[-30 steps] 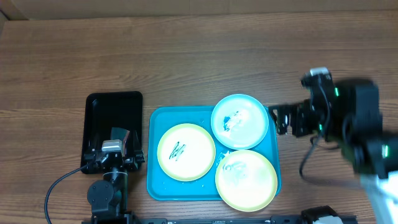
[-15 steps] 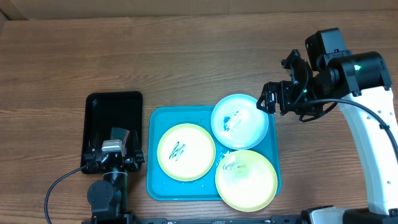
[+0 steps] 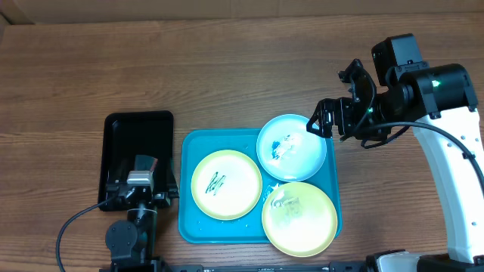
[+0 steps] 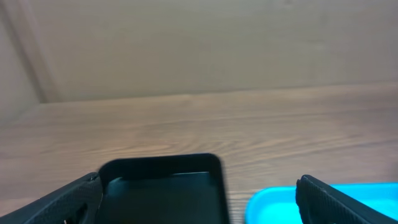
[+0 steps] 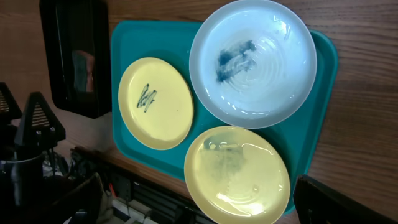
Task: Clean dirty plates on tray and stack at the side
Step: 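Raise the right arm and move it over the light-blue plate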
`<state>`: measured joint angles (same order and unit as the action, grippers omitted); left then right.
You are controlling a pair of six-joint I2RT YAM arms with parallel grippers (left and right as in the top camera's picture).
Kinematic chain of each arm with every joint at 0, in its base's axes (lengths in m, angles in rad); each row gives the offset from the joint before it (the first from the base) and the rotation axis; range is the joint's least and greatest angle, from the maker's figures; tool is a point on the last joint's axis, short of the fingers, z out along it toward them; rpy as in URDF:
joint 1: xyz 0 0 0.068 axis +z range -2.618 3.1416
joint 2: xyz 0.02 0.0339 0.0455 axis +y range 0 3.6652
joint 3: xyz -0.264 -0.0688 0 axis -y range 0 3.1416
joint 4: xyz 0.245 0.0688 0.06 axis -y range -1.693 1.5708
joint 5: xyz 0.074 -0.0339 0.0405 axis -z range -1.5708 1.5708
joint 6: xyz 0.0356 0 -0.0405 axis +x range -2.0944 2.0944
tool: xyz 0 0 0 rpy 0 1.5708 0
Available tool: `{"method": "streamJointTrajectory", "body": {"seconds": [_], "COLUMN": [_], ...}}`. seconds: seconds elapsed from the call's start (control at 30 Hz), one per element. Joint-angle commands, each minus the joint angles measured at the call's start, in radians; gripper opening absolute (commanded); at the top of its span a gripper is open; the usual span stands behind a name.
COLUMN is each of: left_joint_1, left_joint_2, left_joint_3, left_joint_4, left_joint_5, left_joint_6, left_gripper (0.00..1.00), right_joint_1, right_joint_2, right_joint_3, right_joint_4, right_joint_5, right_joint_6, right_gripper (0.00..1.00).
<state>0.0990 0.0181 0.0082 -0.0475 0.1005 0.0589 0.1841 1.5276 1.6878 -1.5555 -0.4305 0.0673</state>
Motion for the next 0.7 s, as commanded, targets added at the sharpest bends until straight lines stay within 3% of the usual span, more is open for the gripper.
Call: {"method": "streamJointTrajectory", "body": {"seconds": [0.0,0.2,0.4,0.57,0.67], "left_joint_1": [0.005,0.005,0.005,0.005,0.005], "left_joint_2": [0.005,0.132,0.492,0.853,1.048], "left_joint_3": [0.008,0.167,0.504,0.918,1.173], "left_joint_4": [-0.028,-0.142,-0.238,-0.517,-0.75], "left_joint_5": [0.129,0.075,0.077,0.134,0.135], "left_joint_6": [-0.044,-0.058,-0.037,-0.037,-0.036], "left_gripper": [1.0,1.0,1.0,1.0,1.0], "right_joint_1": [0.006,0.006,0.006,0.006,0.006], "right_joint_2": [-0.024,-0.024,-0.024,-0.024,-0.021], "right_joint_3": [0.032,0.032,0.032,0.032,0.032], "right_joint_4": [0.006,0.006,0.02,0.029,0.027], "right_joint_5": [-0.016,0.002,0.04,0.088,0.18], "right_joint_6": [-0.034,-0.034,-0.034,-0.025,0.063], "right_gripper": [1.0,1.0,1.0,1.0,1.0]}}
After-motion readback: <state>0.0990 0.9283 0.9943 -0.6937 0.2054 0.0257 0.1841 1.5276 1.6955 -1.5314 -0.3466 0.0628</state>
